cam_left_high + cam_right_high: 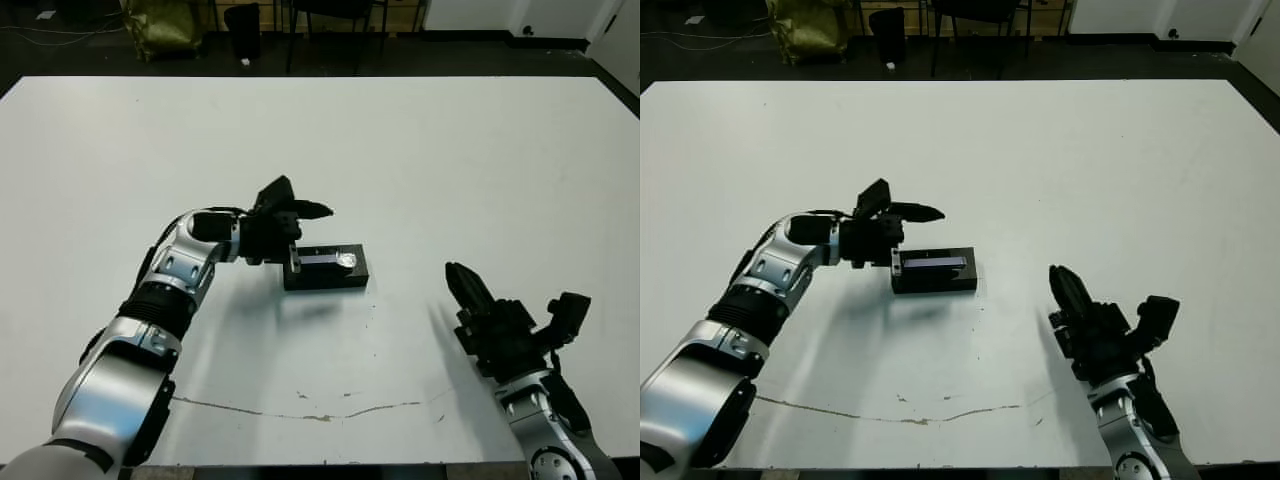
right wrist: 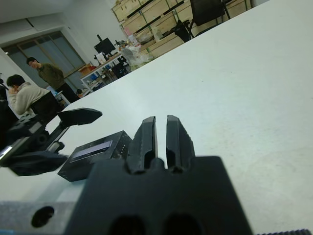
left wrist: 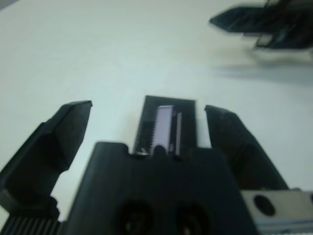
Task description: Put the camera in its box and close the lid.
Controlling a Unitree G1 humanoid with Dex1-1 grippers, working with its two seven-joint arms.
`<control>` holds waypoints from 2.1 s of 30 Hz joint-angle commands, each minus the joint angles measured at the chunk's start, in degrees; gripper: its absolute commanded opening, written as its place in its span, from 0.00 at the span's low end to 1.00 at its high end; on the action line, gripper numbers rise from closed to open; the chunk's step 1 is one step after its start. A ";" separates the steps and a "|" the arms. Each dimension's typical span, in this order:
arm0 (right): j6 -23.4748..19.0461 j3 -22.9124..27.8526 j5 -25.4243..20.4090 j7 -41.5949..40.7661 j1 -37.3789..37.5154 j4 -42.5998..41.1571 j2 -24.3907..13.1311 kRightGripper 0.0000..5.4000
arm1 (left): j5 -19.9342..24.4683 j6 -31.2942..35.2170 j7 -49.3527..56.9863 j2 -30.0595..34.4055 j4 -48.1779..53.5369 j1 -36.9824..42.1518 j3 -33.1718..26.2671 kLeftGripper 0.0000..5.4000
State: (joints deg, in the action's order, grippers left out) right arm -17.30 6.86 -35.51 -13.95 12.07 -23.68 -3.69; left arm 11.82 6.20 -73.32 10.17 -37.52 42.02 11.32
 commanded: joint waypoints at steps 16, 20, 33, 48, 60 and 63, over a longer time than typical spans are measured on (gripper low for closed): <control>1.29 -0.01 0.04 -3.03 -0.45 4.18 0.15 0.00 | -1.30 3.00 41.97 -7.52 37.15 -26.11 -7.66 0.79; 1.48 -0.10 0.19 -2.74 -0.20 3.94 0.49 0.00 | -12.61 -10.65 50.39 -7.30 34.52 -27.97 -3.04 0.60; 1.34 -1.04 1.39 -1.05 0.43 2.81 1.10 0.00 | -22.56 -5.44 63.81 -14.07 32.39 -30.69 5.26 0.01; 2.50 -1.38 1.84 -2.58 0.37 2.80 1.23 0.00 | -9.07 21.02 67.46 -24.14 25.68 -22.94 0.35 0.00; -1.41 -3.87 3.40 2.55 1.62 -2.11 1.51 0.00 | -3.50 33.45 69.20 -23.73 24.13 -25.16 -3.38 0.00; -1.37 -3.61 2.74 2.29 1.71 -1.87 1.65 0.00 | -3.63 35.86 70.61 -22.86 25.76 -26.26 -3.53 0.00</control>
State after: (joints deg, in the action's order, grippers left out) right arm -17.79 2.81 -32.24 -11.80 13.09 -26.35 -1.85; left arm 8.76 35.22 -4.21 -13.79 -8.34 23.46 8.14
